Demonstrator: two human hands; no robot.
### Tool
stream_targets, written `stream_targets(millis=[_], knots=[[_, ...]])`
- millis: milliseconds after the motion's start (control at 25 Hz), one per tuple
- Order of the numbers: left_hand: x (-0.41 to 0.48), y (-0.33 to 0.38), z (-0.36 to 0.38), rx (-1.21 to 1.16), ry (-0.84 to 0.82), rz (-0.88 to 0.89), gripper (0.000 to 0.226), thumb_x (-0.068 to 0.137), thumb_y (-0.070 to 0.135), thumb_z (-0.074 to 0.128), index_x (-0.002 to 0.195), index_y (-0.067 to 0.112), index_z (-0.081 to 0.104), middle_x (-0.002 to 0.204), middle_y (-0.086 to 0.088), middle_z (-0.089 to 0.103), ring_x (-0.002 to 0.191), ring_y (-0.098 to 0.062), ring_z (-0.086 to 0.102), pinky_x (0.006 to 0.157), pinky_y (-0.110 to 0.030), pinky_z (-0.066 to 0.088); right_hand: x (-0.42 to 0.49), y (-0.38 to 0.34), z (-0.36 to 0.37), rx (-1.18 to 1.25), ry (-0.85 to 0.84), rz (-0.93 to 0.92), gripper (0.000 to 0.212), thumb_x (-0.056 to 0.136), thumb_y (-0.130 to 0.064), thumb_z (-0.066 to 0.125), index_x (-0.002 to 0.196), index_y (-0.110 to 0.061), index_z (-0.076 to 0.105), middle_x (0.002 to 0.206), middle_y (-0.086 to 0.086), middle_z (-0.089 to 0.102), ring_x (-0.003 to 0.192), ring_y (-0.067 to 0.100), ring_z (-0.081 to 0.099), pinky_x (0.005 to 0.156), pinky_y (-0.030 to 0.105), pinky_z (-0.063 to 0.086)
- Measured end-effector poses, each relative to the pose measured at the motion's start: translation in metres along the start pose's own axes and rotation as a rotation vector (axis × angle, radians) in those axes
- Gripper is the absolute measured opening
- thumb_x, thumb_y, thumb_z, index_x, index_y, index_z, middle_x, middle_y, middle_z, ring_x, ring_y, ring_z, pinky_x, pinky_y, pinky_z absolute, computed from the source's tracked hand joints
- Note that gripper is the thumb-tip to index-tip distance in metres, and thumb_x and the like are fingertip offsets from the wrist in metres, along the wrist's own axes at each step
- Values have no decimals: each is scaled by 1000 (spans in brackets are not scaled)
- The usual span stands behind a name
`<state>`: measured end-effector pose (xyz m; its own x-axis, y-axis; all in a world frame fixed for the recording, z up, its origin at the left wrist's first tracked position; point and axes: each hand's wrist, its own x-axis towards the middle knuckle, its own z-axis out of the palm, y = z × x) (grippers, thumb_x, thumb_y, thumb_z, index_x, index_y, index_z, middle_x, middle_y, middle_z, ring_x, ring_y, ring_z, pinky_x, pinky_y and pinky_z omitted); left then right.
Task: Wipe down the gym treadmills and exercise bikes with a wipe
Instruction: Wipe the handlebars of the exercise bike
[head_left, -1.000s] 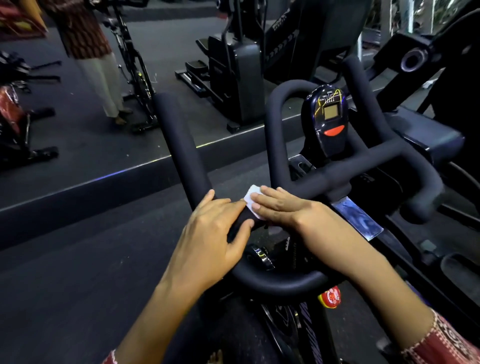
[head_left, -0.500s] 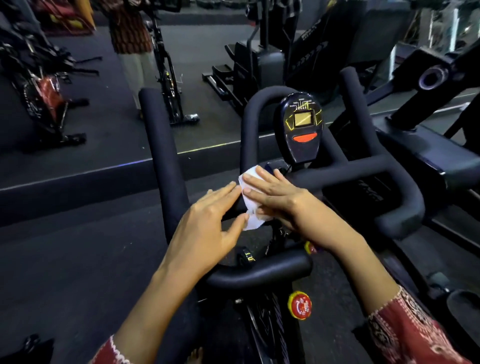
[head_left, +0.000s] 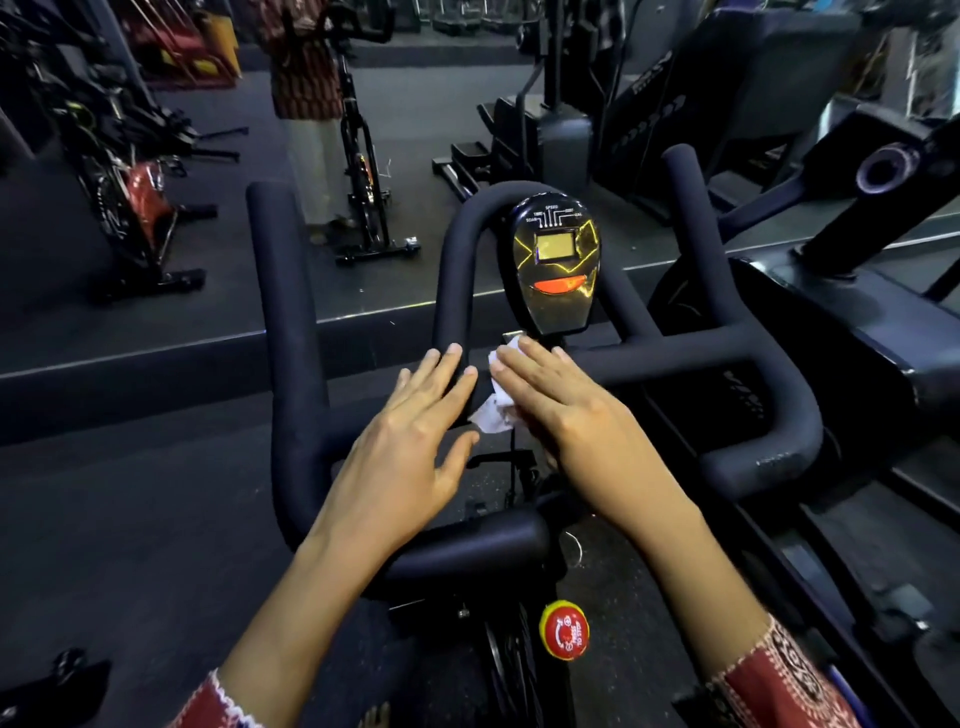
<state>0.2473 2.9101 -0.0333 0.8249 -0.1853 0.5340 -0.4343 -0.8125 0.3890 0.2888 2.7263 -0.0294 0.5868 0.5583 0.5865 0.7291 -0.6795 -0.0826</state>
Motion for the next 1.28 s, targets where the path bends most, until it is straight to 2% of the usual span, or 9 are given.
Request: stream_targets(millis=[200,320,400,680,880,1000,1080,1160,1280], knots=[[1,3,2,107,25,35,48,83,10,58,130,3,54,143,-11,42,133,-23,35,112,-33,20,-31,17,-29,-2,198,326,55,66,10,66,121,0,64,128,18,60,116,36,59,87,35,53],[2,4,3,143,34,42,47,82,5,59,128,2,56,140,-16,47,130,-27,38,107,-45,29,-16,22,-18,131,312,527,38,87,0,53,124,9,56,129,25,57,123,38,53,106,20,31],[2,3,3,155,40,40,47,81,7,56,128,2,57,140,-15,47,130,-27,38,109,-40,28,-4,10,-4,150,291,603,35,93,-6,48,122,10,56,128,26,55,126,42,48,107,15,22],[3,3,4,113,36,29,48,80,5,56,128,0,56,139,-16,46,129,-31,38,110,-35,17,-27,-12,-14,120,390,464,33,79,12,61,111,8,67,119,18,65,116,31,60,104,26,38],[3,3,5,89,38,34,48,79,4,57,127,-2,57,138,-18,47,129,-29,38,110,-36,18,-13,-5,2,167,240,586,48,92,-15,50,136,5,47,144,17,44,139,28,31,112,10,9],[3,2,5,71,34,28,47,80,4,56,127,-1,57,139,-18,47,130,-29,37,111,-36,18,-21,-12,-2,109,335,535,42,77,11,58,119,9,62,124,22,61,122,36,54,108,20,28],[3,2,5,66,33,25,48,80,4,56,128,-1,56,139,-18,46,130,-30,37,111,-35,17,-25,-16,-12,151,398,483,36,74,15,59,107,8,68,109,18,69,105,29,63,99,19,40],[3,2,5,61,36,20,48,81,5,55,128,0,56,140,-17,45,131,-29,36,111,-35,16,-22,-18,-14,185,415,481,27,80,8,63,107,5,69,105,13,69,100,21,60,96,13,39],[3,1,5,53,33,28,48,81,4,55,128,-1,56,140,-17,45,131,-29,36,111,-35,16,-13,-15,-4,96,323,553,37,89,-12,59,123,1,61,128,14,60,123,30,50,106,8,21]])
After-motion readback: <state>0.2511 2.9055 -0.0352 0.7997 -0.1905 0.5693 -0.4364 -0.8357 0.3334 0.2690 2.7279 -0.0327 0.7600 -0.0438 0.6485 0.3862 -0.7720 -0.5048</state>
